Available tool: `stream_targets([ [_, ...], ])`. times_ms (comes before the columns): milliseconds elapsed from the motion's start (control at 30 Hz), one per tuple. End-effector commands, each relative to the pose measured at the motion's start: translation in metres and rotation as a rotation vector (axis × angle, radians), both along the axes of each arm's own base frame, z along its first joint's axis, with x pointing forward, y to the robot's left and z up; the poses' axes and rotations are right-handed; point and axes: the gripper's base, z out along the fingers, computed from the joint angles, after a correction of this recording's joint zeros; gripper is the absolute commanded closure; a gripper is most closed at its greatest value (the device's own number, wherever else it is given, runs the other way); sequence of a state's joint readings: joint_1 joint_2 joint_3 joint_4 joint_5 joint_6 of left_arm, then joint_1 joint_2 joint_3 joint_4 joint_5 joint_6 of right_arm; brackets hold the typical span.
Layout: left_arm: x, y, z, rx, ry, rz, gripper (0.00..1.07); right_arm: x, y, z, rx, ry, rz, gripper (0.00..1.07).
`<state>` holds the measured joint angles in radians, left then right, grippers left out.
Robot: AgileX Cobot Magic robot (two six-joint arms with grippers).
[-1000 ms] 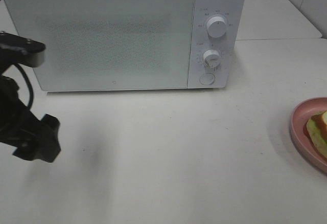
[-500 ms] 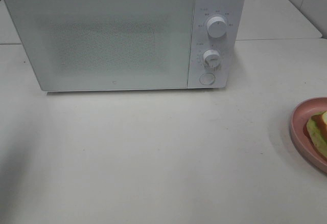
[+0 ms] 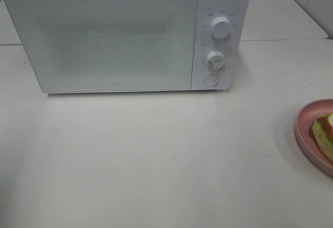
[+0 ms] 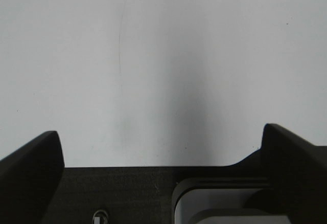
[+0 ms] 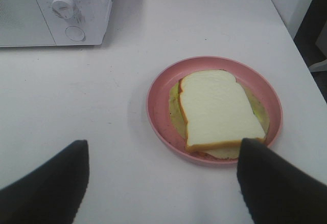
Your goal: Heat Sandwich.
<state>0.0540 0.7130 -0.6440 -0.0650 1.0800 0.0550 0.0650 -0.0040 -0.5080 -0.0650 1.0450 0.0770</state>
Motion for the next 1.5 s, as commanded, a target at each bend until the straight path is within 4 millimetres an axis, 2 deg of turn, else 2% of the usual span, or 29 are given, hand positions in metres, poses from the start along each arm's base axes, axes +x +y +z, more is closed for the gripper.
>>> stream_targets([
  [33,-0.019,-0.001,-0.002,0.007,-0.086,0.002,0.07,-0.004,0.000,0.000,0.003,-0.036,-0.004,0.31],
  [67,-0.029,-0.001,-0.003,0.010,-0.130,0.002,0.07,-0.004,0.000,0.000,0.003,-0.036,-0.004,0.31],
  [200,-0.043,-0.002,-0.001,0.018,-0.205,0.001,0.07,-0.004,0.000,0.000,0.003,-0.036,-0.004,0.31],
  [300,-0.063,-0.003,-0.004,0.024,-0.289,0.002,0.07,-0.004,0.000,0.000,0.003,-0.036,-0.004,0.31],
  [400,-0.071,-0.003,-0.009,0.034,-0.361,0.003,0.07,-0.004,0.000,0.000,0.003,-0.036,-0.004,0.31],
  [800,-0.113,-0.005,-0.007,0.049,-0.629,0.005,0.07,-0.004,0.000,0.000,0.003,-0.036,-0.004,0.31],
  [1500,-0.114,-0.005,-0.007,0.044,-0.636,0.004,0.07,-0.003,0.000,0.000,0.003,-0.032,-0.004,0.31],
])
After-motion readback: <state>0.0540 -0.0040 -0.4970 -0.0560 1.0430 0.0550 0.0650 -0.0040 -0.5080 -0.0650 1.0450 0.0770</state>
